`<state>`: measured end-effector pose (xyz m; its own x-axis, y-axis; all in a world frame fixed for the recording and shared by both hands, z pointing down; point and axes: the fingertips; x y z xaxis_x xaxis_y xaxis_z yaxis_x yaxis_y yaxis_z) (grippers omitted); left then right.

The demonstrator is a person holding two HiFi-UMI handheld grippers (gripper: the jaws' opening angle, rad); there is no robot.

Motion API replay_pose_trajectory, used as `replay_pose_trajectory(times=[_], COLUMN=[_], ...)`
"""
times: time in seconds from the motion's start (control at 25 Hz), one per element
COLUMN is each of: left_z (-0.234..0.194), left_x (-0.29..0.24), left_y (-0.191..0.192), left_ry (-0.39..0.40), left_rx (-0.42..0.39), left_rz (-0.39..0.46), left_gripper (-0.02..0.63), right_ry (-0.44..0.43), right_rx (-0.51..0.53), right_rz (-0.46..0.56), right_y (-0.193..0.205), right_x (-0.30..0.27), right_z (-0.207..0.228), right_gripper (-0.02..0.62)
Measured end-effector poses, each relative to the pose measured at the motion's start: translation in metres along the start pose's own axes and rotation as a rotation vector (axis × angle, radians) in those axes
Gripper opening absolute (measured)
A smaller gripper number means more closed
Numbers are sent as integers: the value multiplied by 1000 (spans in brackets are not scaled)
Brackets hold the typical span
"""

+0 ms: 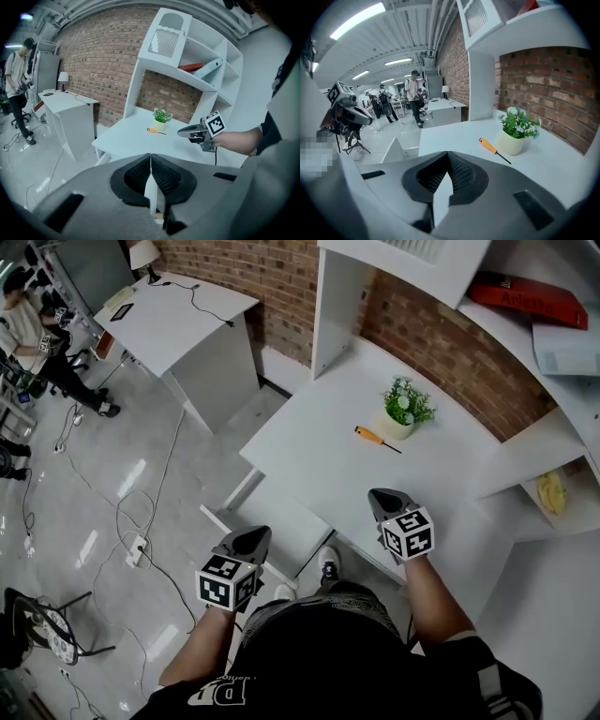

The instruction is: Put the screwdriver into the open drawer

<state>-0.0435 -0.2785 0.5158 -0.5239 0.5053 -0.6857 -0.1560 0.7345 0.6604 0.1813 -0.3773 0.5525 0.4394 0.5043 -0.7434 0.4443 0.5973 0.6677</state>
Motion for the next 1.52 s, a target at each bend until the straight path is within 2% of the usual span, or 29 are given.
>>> replay_pose_trajectory(times=[0.16,0.32,0.48,0.84,1.04,1.2,1.52], left_z=[-10,-20,-22,-27,-32,-34,-31], left_x=[-13,-26,-36,-45,-47,-49,-50], left_y=[-2,-1,-1,-3,0,1,1], left_ry=[-36,-75,-103,-161,-184,-200,-226], left_rx=[50,104,129,179,207,222,234], left_rz=[-2,-18,-32,-48,-69,-83,-93], left_gripper=[20,20,20,20,20,20,20], right_ry=[18,32,68,100,91,67,-57], right_rx=[44,144,249,400,478,511,460], right_rz=[-54,-125,-167,-234,-287,-322,-419], right_y=[1,2,-3,-20,-18,-13,9], right_x=[-29,-54,-77,-125,-149,-165,-184], right_z=[35,62,93,143,158,166,174], right_gripper=[5,5,6,8,54,69,90])
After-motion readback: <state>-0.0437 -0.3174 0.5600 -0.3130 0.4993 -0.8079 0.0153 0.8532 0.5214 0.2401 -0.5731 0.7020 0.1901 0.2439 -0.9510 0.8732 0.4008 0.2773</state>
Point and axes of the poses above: the fingertips, and each gripper's own axes: x backward along the fingers, z to its right, y out of its underside, and after that the axes turned 11 degrees about -z, right-handed
